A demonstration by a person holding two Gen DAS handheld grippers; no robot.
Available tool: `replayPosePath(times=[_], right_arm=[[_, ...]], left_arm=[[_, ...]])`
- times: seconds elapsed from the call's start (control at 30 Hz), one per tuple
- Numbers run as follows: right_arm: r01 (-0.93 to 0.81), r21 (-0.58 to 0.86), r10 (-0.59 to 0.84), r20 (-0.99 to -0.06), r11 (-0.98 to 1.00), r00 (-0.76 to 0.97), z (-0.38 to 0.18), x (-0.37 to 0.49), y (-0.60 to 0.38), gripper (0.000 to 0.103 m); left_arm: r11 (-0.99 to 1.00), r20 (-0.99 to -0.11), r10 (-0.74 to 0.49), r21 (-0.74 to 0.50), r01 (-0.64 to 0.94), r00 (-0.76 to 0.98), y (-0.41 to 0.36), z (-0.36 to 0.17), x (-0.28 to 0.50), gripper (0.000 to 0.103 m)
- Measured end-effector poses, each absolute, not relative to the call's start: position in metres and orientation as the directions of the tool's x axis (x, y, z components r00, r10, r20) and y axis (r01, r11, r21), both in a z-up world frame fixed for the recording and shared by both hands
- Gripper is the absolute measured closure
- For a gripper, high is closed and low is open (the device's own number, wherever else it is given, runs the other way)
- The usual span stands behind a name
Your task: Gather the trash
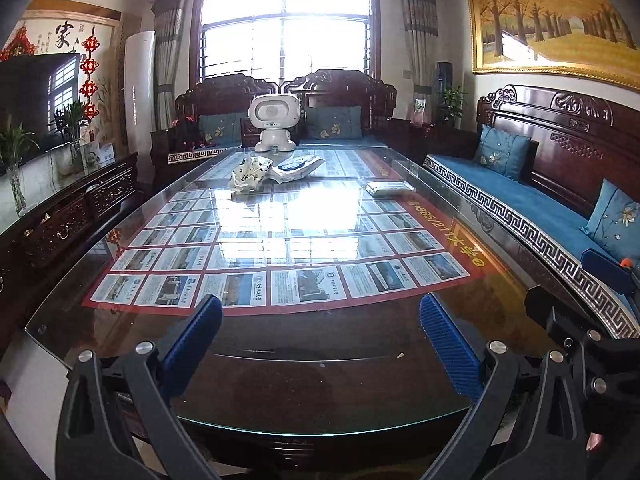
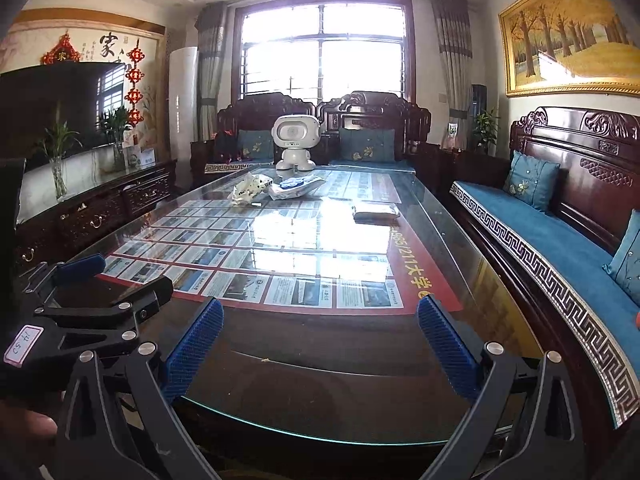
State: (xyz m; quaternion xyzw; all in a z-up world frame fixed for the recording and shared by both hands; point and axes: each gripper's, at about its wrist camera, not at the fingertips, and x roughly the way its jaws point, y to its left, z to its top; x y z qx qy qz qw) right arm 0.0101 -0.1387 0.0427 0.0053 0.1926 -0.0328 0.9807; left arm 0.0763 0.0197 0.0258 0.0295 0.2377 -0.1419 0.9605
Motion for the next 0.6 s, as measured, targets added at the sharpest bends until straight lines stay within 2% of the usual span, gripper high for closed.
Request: replayPosePath(times=[0.6], right_arm=[[0.118,-0.008,-0.113,-0.358,0.993,0.927,0.046,0.008,-0.141,0.008]], left_arm=[[0.971,-0.445,-0.208,0.009,0.237,0.871,0.022,0.039,0.081,0.004]])
